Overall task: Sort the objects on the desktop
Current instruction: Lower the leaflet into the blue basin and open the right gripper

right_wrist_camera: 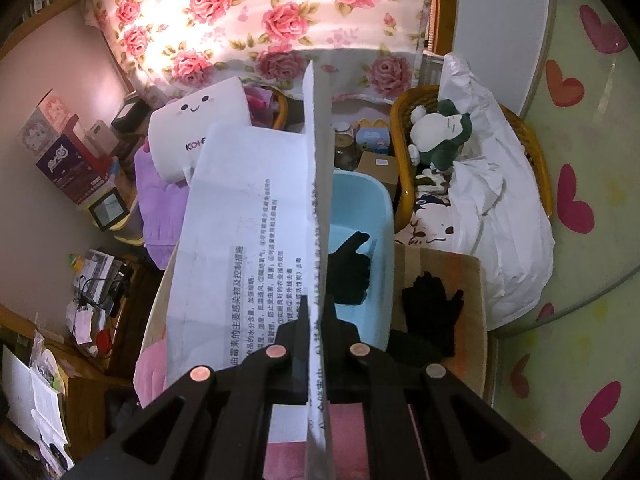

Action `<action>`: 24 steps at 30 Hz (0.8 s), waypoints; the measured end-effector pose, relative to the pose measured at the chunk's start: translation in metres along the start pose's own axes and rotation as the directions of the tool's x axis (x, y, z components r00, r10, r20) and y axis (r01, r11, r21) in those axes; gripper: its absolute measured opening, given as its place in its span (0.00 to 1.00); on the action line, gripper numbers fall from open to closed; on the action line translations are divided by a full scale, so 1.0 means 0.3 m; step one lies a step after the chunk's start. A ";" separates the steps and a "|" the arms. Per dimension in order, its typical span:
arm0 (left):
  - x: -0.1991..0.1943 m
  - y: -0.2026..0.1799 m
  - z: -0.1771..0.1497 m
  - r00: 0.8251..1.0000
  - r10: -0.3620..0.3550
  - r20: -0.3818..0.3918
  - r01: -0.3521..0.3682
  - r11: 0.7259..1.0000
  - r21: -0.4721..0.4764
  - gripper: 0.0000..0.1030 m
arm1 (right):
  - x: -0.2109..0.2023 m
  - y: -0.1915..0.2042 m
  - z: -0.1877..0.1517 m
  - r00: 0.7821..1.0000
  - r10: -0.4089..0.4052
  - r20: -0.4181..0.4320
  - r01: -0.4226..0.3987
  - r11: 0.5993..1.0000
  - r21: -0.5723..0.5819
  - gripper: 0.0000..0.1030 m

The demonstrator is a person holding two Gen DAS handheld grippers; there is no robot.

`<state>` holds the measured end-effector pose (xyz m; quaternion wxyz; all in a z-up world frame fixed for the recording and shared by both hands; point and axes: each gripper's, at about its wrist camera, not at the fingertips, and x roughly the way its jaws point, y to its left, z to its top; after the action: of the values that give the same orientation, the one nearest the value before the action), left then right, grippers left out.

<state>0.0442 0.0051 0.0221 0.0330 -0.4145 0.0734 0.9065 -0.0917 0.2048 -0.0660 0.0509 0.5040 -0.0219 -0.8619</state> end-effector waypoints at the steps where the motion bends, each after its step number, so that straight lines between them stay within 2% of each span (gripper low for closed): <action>1: -0.003 0.008 -0.006 1.000 0.001 0.001 -0.001 1.000 -0.003 0.50 | 0.019 0.002 0.005 1.000 -0.001 -0.003 0.001 1.000 0.002 0.02; 17: 0.025 0.105 -0.074 0.996 0.089 -0.029 -0.089 0.996 0.005 0.50 | 0.497 0.003 0.111 0.993 -0.049 -0.108 0.051 0.998 0.020 0.02; 24: 0.059 0.133 -0.080 0.993 0.105 -0.061 -0.106 0.994 -0.005 0.50 | 0.644 0.004 0.131 0.987 -0.062 -0.147 0.067 0.997 0.027 0.02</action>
<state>0.0458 -0.0382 -0.0025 -0.0190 -0.4376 0.0924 0.8942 -0.2197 0.1817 -0.2139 0.0165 0.5671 -0.0157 -0.8233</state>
